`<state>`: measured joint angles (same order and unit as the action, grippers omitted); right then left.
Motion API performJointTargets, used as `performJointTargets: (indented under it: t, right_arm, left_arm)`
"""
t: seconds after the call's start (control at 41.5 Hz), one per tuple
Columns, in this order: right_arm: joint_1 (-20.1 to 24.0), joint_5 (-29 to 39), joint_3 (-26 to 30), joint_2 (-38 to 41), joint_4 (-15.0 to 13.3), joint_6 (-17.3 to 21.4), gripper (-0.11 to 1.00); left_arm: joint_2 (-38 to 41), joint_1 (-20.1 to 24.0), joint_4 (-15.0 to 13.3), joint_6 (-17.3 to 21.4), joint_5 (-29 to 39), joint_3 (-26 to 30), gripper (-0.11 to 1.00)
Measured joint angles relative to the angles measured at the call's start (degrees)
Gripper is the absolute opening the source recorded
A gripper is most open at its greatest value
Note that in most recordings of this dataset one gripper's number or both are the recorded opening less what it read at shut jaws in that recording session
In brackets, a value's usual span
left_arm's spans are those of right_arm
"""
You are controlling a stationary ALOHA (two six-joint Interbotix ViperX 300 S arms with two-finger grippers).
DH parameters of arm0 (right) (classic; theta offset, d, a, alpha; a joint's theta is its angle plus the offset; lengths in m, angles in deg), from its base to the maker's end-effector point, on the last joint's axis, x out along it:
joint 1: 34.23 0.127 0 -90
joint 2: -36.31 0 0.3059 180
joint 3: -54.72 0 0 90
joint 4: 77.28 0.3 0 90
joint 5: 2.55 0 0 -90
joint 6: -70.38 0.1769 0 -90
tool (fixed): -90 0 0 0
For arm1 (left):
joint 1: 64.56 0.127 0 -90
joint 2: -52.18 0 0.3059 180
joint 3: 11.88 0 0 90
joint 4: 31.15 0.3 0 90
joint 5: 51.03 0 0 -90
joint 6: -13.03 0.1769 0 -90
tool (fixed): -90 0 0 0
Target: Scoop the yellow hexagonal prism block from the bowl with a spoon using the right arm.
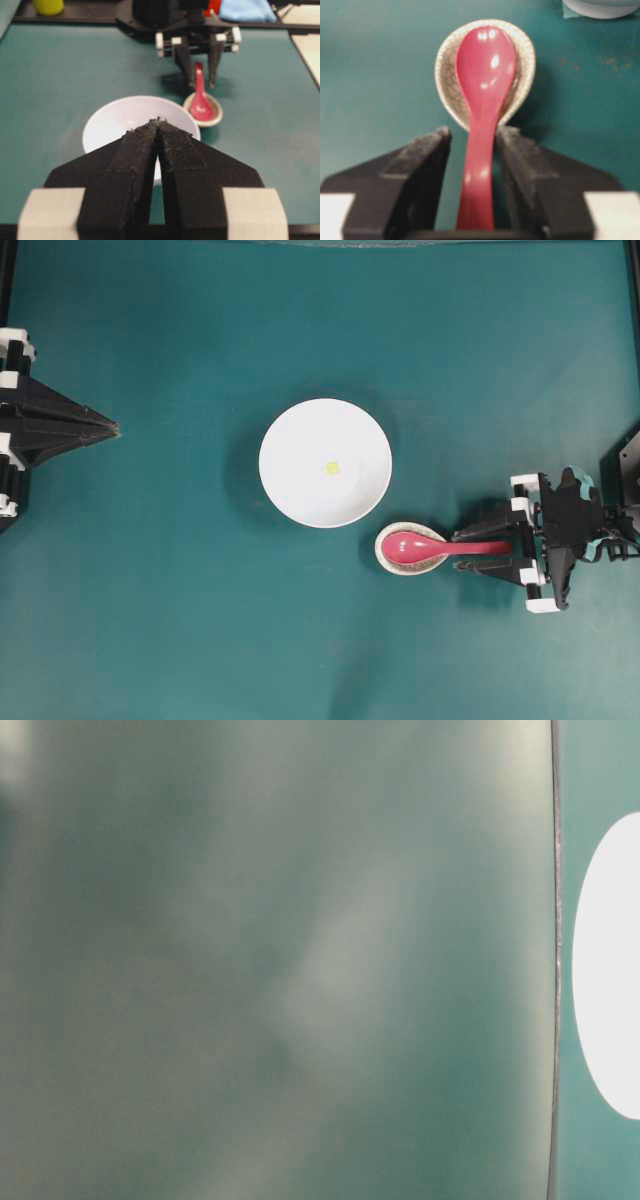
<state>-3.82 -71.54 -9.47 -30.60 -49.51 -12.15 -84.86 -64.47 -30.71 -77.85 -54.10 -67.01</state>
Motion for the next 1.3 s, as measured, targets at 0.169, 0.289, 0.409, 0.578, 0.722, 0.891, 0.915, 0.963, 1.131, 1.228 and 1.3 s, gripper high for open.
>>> performJointTargets:
  t: [0.169, 0.289, 0.409, 0.578, 0.722, 0.891, 0.915, 0.963, 1.131, 1.228, 1.3]
  right_arm:
    - [-0.1, 0.0, 0.0, -0.1, 0.6, 0.0, 0.42]
    - [0.0, 0.0, 0.0, 0.0, 1.8, 0.0, 0.39]
    - [0.0, -0.2, 0.2, 0.0, 2.2, 0.1, 0.31]
    - [0.0, -0.3, 0.4, -0.1, 2.3, 0.0, 0.25]
    - [0.0, -0.3, 0.3, -2.5, 2.3, -0.4, 0.25]
    - [-0.5, 1.4, -0.3, -9.8, 2.3, -2.4, 0.25]
    - [-0.8, 2.1, -0.4, -11.2, 2.3, -2.8, 0.25]
    - [-1.6, 4.0, -0.4, -13.6, 2.3, -4.0, 0.25]
    - [-6.2, 16.0, 0.8, -23.6, 2.4, -8.9, 0.25]
    - [-10.6, 26.1, 2.7, -29.6, 2.4, -11.5, 0.25]
    - [-14.0, 34.7, 4.8, -33.4, 2.5, -13.3, 0.25]
  left_arm:
    - [0.0, 0.0, 0.0, 0.1, 0.0, 0.0, 0.02]
    - [0.0, 0.0, 0.0, 0.0, 0.0, 0.0, 0.02]
    - [0.0, 0.0, 0.0, 0.0, 0.0, 0.0, 0.02]
    - [0.0, 0.0, 0.1, 0.1, -0.1, 0.0, 0.02]
    - [0.0, 0.0, 0.1, 0.0, 0.0, 0.0, 0.02]
    - [0.0, 0.0, 0.0, 0.1, 0.0, 0.0, 0.02]
    - [0.0, 0.0, 0.0, 0.0, 0.0, 0.0, 0.02]
    - [0.0, 0.0, 0.0, 0.0, 0.0, 0.0, 0.02]
    - [0.0, 0.0, 0.1, 0.0, 0.0, 0.0, 0.02]
    - [-0.1, 0.0, 0.0, 0.0, 0.0, -0.1, 0.02]
    - [-0.1, 0.0, 0.0, 0.0, 0.0, 0.0, 0.02]
